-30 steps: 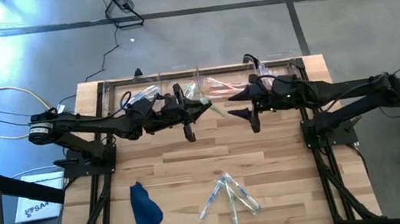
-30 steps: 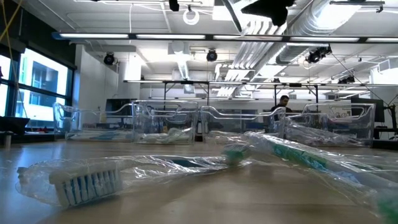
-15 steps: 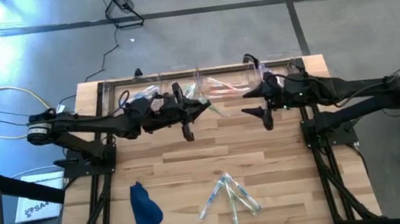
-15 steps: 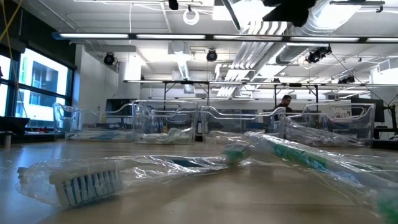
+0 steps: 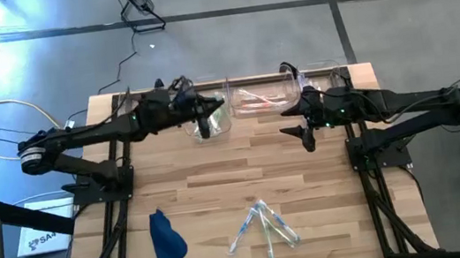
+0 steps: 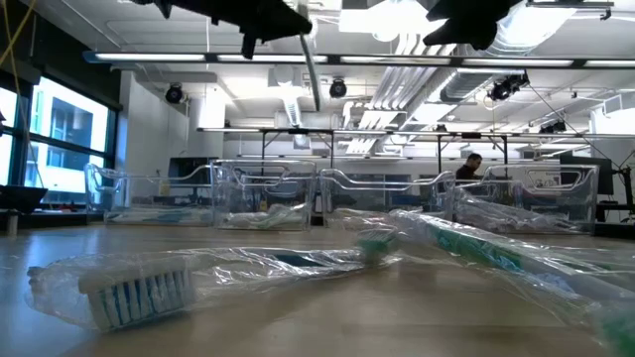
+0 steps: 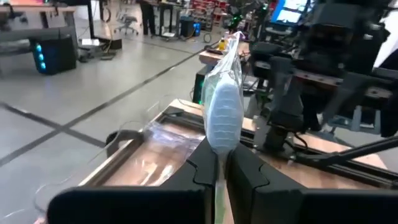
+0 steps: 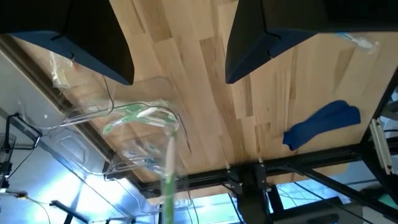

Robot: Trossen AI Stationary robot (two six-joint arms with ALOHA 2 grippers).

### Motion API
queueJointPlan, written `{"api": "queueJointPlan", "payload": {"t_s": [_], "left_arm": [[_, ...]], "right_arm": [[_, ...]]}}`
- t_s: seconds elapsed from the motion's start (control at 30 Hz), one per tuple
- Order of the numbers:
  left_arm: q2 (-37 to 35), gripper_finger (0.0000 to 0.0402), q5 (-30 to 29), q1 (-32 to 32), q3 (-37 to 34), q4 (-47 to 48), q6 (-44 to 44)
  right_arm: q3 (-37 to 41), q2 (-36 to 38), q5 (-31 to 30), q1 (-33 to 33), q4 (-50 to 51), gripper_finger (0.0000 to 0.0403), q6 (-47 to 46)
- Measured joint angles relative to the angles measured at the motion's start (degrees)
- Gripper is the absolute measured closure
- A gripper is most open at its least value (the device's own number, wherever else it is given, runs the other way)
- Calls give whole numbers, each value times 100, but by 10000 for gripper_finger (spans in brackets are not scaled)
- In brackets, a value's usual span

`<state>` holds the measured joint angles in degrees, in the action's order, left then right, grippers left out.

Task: Pick & Place Toothbrushes
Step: Put the green toothbrush into the middle left transparent bin

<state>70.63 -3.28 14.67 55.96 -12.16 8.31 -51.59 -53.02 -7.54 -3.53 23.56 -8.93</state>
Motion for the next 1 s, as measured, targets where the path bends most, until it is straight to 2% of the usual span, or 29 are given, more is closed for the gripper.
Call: {"api": "queueJointPlan", "payload": {"t_s": [0.2,0.47,0.6,1.0], "left_arm": [[-2,391,534,748,2,399,312],[9,391,732,1544,1,1621,630],[168,391,656,1575,0,1878,679],[1053,391,578,1570,0,1817,864]], "right_arm": [[0,-122,20,4,135,156,-189],[2,-340,18,13,352,156,-332],[-7,-524,16,14,334,156,-302],[2,-843,40,15,286,156,-286]]}}
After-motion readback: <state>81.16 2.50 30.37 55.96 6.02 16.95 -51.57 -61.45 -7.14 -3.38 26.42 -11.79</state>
